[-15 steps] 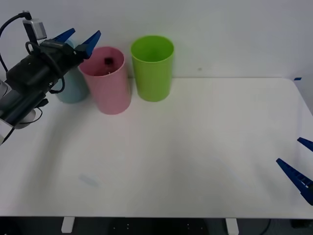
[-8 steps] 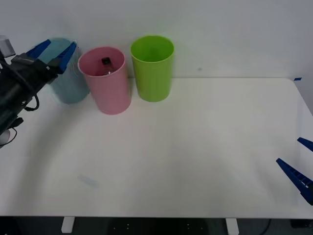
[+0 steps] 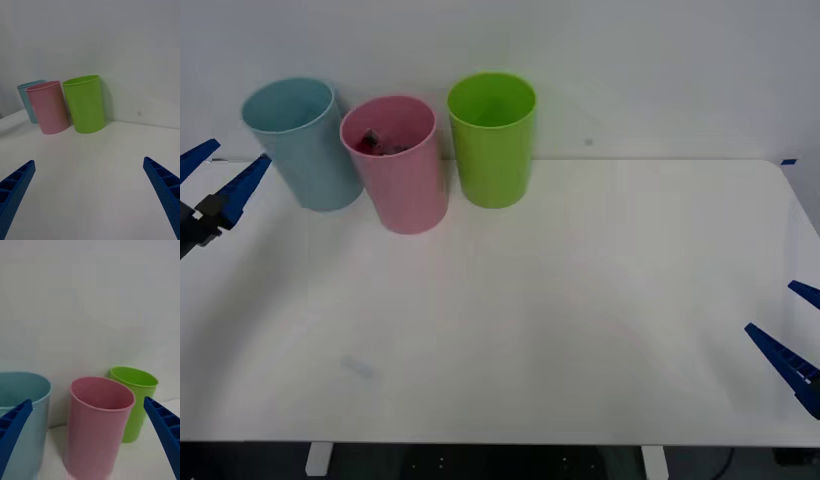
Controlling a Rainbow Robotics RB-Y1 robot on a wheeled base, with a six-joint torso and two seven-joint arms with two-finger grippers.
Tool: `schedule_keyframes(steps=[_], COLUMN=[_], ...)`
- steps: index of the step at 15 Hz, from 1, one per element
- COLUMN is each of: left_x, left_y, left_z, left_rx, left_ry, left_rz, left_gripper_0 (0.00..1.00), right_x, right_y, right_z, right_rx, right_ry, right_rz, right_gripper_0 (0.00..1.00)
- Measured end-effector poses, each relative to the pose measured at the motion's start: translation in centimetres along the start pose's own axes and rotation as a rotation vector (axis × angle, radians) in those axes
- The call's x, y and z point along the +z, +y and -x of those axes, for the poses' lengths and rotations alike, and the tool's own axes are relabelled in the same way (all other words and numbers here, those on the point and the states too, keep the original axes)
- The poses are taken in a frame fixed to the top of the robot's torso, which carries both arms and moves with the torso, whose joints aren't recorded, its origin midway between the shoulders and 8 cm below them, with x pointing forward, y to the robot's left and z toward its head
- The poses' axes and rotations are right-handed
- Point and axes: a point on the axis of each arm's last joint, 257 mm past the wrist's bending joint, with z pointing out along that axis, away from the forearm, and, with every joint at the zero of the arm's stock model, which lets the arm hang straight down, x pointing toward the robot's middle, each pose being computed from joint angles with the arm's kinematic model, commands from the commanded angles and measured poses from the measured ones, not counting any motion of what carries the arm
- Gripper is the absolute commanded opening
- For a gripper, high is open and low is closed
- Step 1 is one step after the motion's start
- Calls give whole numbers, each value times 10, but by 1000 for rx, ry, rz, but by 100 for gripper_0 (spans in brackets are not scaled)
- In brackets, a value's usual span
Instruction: Grasp the object on the table and drop it into the matching bin: aluminum can to the light blue bin, PET bottle to the pink bin.
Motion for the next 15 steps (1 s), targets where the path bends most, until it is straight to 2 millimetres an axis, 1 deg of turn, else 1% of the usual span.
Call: schedule_keyframes(steps=[5, 8, 10, 15], left_x=[-72, -107, -123, -160], left_y=[5, 8, 10, 7], left_z=[-14, -17, -20, -32], left_rx=[73, 103, 138, 137], left_ry=[96, 132, 145, 193], left_rz=[-20, -14, -2, 10], left_gripper_0=[100, 100, 100, 100], right_x=[0, 0, 0, 0], right_y=[0, 0, 0, 0], right_z=[0, 0, 0, 0], right_rx=[0, 0, 0, 0], right_ry=[0, 0, 0, 0], right_rz=[0, 0, 0, 0], right_gripper_0=[100, 100, 100, 100])
